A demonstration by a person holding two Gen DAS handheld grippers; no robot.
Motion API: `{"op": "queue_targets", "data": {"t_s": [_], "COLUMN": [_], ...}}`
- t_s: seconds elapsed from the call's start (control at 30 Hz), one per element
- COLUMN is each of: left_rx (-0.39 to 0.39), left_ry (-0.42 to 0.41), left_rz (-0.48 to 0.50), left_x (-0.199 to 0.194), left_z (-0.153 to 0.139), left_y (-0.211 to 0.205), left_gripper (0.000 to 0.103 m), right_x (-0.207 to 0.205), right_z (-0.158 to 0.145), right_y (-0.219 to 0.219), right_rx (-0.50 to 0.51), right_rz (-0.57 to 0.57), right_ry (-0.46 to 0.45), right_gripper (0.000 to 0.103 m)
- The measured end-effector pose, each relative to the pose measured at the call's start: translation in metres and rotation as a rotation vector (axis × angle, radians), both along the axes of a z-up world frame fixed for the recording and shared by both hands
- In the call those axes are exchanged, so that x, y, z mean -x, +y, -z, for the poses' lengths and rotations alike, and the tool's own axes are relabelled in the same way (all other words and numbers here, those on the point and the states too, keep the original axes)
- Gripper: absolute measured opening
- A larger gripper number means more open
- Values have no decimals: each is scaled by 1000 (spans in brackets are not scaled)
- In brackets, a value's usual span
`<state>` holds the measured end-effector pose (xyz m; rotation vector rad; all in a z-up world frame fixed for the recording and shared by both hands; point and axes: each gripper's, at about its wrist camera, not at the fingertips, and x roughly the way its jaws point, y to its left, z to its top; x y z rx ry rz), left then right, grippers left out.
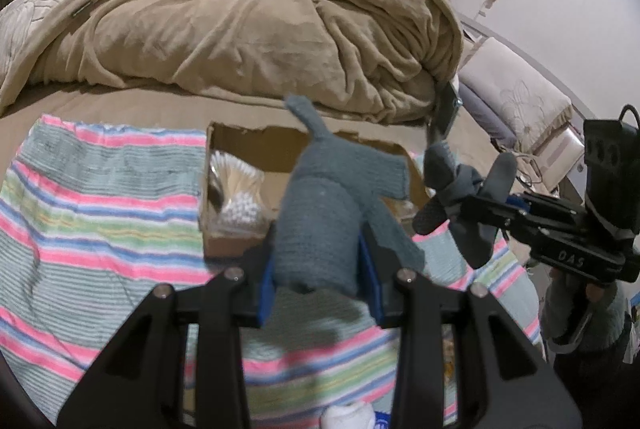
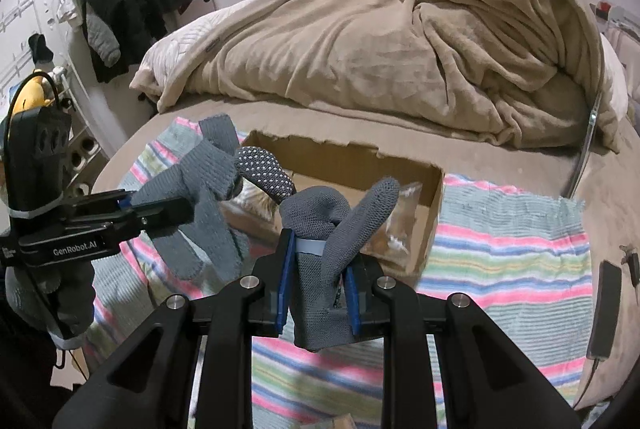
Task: Organize objects
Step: 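Carry both grey gloves into the box and open both tools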
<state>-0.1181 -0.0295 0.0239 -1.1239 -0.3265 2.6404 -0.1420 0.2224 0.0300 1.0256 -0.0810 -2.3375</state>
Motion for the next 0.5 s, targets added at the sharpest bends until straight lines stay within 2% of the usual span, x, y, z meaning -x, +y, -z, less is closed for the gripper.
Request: {"op": "queue_targets", "data": {"t_s": [0.3,0.5], "left_rx": [-9,-2], "left_ry": [14,-3], "left_rz": [-18,-18], "left_x": [28,45], "left_z": [1,12], "left_y": [-7,-6], "left_gripper": [37,37], "right_x": [27,44], "right_z": [-3,13], "right_y": [-11,-19], "right_rx": [-19,-31], "right_rz": [-7,-13], "right_ry": [22,-2], "right_gripper": [24,24]}}
